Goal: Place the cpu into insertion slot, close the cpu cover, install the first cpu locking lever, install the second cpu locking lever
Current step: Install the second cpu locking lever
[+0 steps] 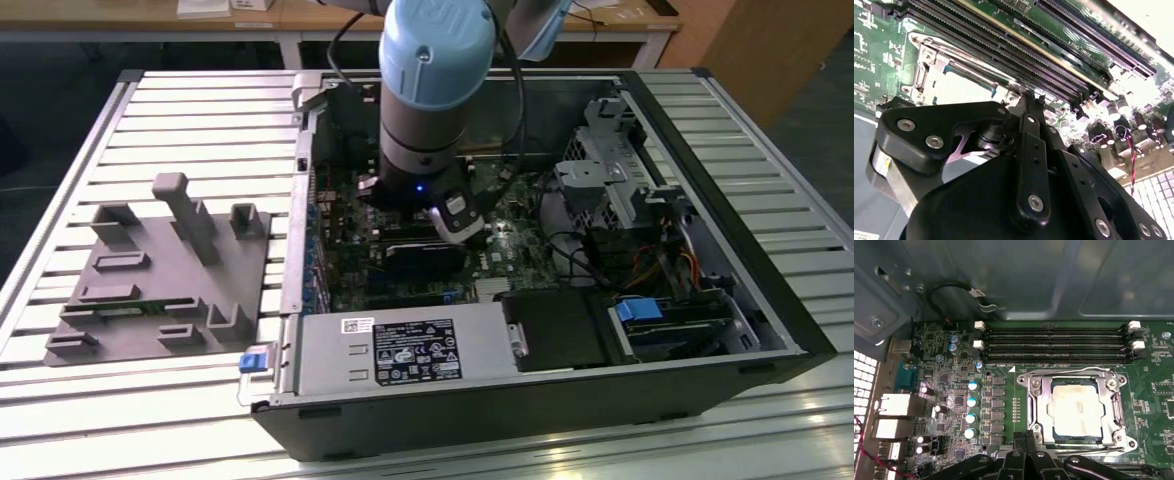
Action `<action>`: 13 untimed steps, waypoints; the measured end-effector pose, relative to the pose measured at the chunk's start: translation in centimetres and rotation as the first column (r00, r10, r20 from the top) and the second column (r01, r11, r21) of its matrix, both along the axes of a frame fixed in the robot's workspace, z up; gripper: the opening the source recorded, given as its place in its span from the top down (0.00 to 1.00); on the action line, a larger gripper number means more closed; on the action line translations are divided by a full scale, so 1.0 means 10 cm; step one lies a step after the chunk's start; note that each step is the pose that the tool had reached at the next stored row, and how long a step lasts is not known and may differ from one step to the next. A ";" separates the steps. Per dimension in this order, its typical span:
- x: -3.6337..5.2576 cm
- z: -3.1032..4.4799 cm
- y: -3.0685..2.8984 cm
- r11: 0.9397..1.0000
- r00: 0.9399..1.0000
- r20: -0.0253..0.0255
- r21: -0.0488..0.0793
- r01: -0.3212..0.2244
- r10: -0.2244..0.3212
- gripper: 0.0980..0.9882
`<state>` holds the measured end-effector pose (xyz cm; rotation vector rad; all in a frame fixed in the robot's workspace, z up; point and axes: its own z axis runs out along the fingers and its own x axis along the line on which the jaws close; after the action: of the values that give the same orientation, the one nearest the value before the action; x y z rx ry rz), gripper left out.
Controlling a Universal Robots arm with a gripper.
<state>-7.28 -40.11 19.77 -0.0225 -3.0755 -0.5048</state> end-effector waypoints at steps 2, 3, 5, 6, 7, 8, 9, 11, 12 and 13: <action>0.000 0.033 0.000 1.000 1.000 0.000 0.000 0.000 0.000 0.98; 0.000 0.046 0.000 1.000 1.000 0.000 0.000 0.000 0.000 0.98; 0.001 0.073 0.000 1.000 1.000 0.000 0.000 0.000 0.000 0.98; 0.001 0.088 0.000 1.000 1.000 0.000 0.000 0.000 0.000 0.98; 0.001 0.105 0.000 1.000 1.000 0.000 0.000 0.000 0.000 0.98; 0.001 0.123 0.000 1.000 1.000 0.000 0.000 0.000 0.000 0.98; 0.001 0.137 0.000 1.000 1.000 0.000 0.000 0.000 0.000 0.98; 0.002 0.160 0.000 1.000 1.000 0.000 0.000 0.000 0.000 0.98; 0.002 0.170 0.000 1.000 1.000 0.000 0.000 0.000 0.000 0.98; 0.003 0.174 0.000 1.000 1.000 0.000 0.000 0.000 0.000 0.98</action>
<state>-7.25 -40.11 21.51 -0.0225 -3.0754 -0.5049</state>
